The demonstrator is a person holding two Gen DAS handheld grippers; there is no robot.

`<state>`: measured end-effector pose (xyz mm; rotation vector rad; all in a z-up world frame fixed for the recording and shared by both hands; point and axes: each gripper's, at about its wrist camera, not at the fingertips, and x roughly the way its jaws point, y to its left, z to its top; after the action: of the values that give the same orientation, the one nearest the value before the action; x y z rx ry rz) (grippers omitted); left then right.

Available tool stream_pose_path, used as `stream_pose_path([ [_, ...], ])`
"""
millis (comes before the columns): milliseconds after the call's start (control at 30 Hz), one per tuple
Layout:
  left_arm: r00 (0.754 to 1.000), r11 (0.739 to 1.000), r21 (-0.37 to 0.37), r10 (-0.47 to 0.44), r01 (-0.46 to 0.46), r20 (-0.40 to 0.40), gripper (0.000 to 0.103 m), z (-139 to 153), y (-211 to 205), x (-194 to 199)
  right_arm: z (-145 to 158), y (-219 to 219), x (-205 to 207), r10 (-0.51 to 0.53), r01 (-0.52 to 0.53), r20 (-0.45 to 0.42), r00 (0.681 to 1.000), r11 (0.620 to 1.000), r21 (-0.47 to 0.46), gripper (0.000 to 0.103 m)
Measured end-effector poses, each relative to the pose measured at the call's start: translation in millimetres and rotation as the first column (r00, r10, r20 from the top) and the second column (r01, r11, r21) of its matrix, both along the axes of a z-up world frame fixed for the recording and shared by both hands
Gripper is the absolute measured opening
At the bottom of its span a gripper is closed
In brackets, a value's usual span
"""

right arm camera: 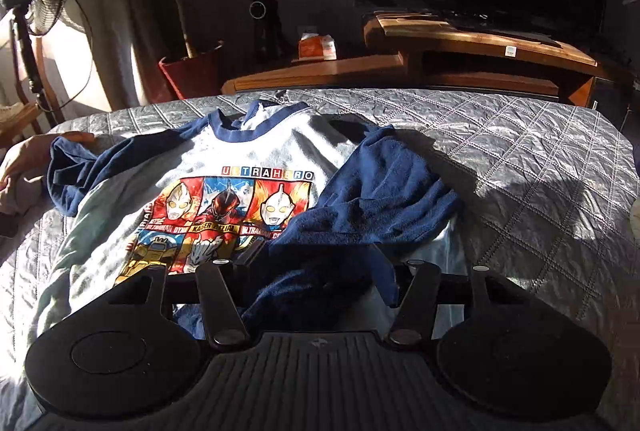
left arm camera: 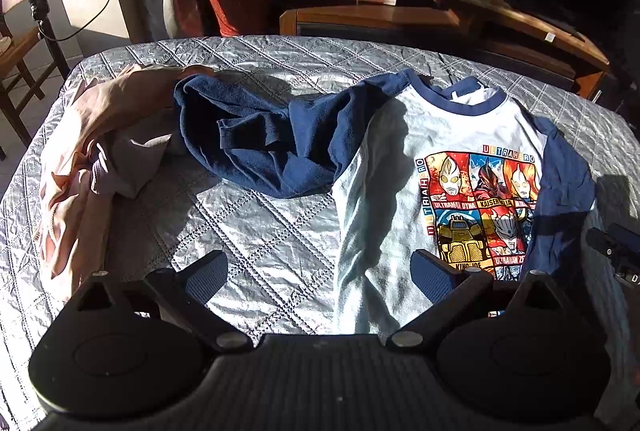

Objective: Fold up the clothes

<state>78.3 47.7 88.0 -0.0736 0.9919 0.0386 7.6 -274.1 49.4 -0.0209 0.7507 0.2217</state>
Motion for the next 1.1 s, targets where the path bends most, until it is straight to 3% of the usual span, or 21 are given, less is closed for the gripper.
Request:
stream_pose_path([
  [133,1.0,0.999,-0.012,0.031,-0.031,0.004,0.097,2,7,2,-12,31,-48,0.199,-0.203,-0.043,0.979,0.967,-0.155,0.074],
  [200,0.999,0.999,-0.016,0.038,-0.038,0.004,0.097,2,8,3,-17,32,-49,0.159,-0.163,-0.034,0.987,0.974,-0.157,0.076],
  [267,0.999,0.999,-0.011,0.035,-0.035,0.002,0.097,1,7,4,-17,12,-38,0.043,-0.044,-0.038,0.998,0.999,-0.032,0.076],
  [367,1.0,1.0,0.011,0.02,-0.02,-0.006,0.097,-3,3,4,-32,-21,-15,-0.105,0.127,-0.145,0.984,0.98,0.151,0.075],
  [433,1.0,1.0,0.018,0.017,-0.017,-0.012,0.097,-4,2,4,-35,-16,-13,-0.074,0.092,-0.152,0.986,0.989,0.115,0.069],
  [500,1.0,1.0,0.019,0.02,-0.02,-0.016,0.097,-5,2,5,-34,-6,-14,-0.03,0.04,-0.144,0.989,0.997,0.067,0.04],
  [567,1.0,1.0,0.022,0.019,-0.018,-0.019,0.097,-5,1,5,-33,6,-18,0.012,-0.009,-0.136,0.991,1.0,0.024,0.029],
  [667,1.0,1.0,0.028,0.011,-0.011,-0.019,0.097,-5,-1,4,-32,14,-22,0.018,-0.018,-0.113,0.993,1.0,0.002,0.0],
  [800,1.0,0.999,0.036,0.01,-0.009,-0.023,0.097,-7,-1,4,-22,6,-26,-0.02,0.026,-0.103,0.995,0.998,0.065,0.0],
  [933,1.0,0.999,0.03,0.015,-0.014,-0.023,0.097,-6,0,4,5,8,-34,-0.025,0.028,-0.036,0.999,0.996,0.087,0.0],
  [1100,1.0,0.999,0.028,0.018,-0.018,-0.017,0.097,-4,1,4,41,35,-47,0.043,-0.05,0.044,0.998,0.986,0.162,0.0],
])
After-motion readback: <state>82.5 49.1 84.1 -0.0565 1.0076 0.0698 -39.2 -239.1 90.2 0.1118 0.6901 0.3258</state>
